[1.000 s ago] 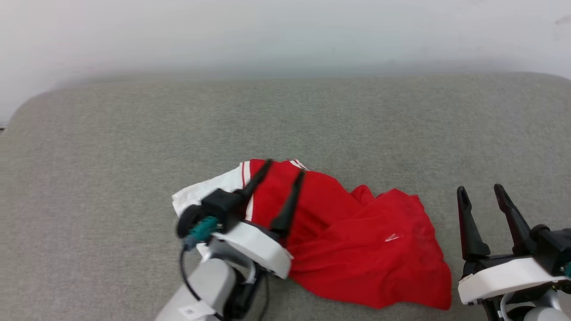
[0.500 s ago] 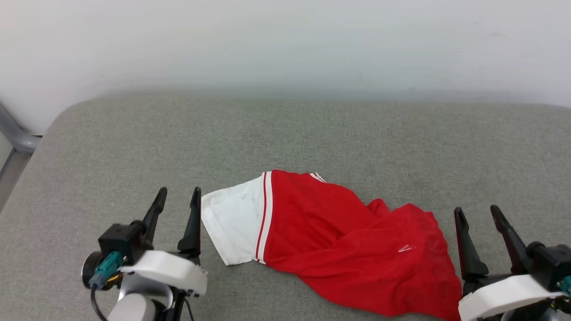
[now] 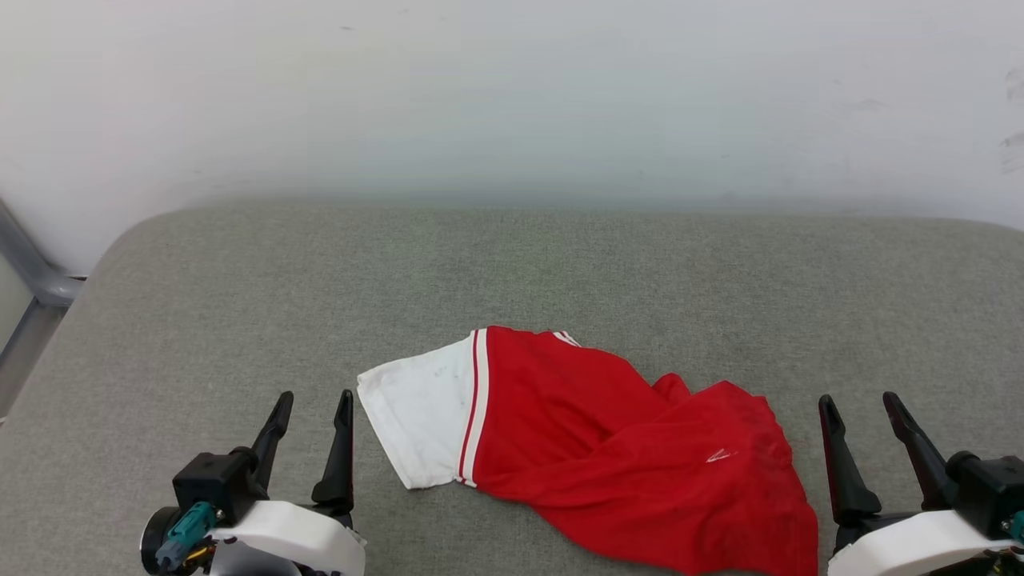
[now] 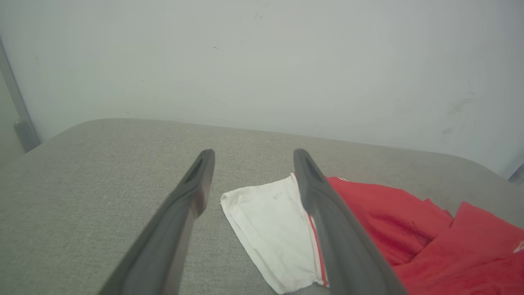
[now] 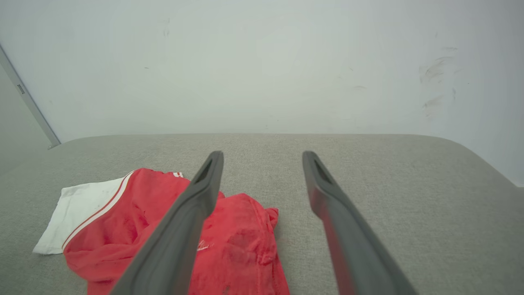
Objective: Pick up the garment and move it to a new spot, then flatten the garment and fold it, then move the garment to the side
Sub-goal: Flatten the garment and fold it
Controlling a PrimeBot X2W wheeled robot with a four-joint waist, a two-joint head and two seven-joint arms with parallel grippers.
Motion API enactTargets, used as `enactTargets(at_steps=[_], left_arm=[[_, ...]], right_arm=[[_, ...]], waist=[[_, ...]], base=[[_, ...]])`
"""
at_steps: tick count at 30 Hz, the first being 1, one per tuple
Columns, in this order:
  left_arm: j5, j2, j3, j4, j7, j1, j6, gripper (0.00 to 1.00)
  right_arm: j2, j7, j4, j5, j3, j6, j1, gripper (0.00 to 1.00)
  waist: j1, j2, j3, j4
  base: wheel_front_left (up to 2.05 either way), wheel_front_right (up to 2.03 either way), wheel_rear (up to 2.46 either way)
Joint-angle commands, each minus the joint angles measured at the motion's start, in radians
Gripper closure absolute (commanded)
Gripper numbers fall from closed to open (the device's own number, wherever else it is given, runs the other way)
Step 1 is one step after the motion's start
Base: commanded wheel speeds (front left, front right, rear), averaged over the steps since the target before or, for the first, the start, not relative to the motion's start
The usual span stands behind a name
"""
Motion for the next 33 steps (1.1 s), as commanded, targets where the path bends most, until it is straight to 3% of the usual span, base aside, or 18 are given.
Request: enactTargets(at_steps=[1, 15, 23, 33], left_arm=[[-0.004, 0.003, -0.004, -0.004, 0.004, 0.013, 0.005, 0.0], [-0.012, -0.003, -0.015, -0.003, 0.01, 0.001, 0.011, 0.0], [-0.008, -0.015, -0.028, -0.006, 0.004, -0.033, 0.002, 0.0], [-0.003, -0.045, -0.026, 0.004, -0.015, -0.081, -0.014, 0.0]], right_arm=[[0.002, 0.003, -0.006, 0.007, 0.001, -0.001, 0.015, 0.0], [0.002, 0.046, 0.01, 0.027, -0.012, -0.001, 0.023, 0.0], [-0.002, 0.292, 0.118, 0.112, -0.038, -0.001, -0.008, 0.0], [-0.145, 0.595, 0.167, 0.24, 0.079, -0.001, -0.135, 0.0]], waist=[[0.0002, 0.0, -0.003, -0.002], [0.0002, 0.0, -0.005, -0.006], [0.0002, 0.0, 0.025, 0.014], [0.0002, 0.0, 0.092, 0.068]], base=[[0.0, 0.0, 0.0], [0.0, 0.0, 0.0], [0.0, 0.0, 0.0], [0.0, 0.0, 0.0]])
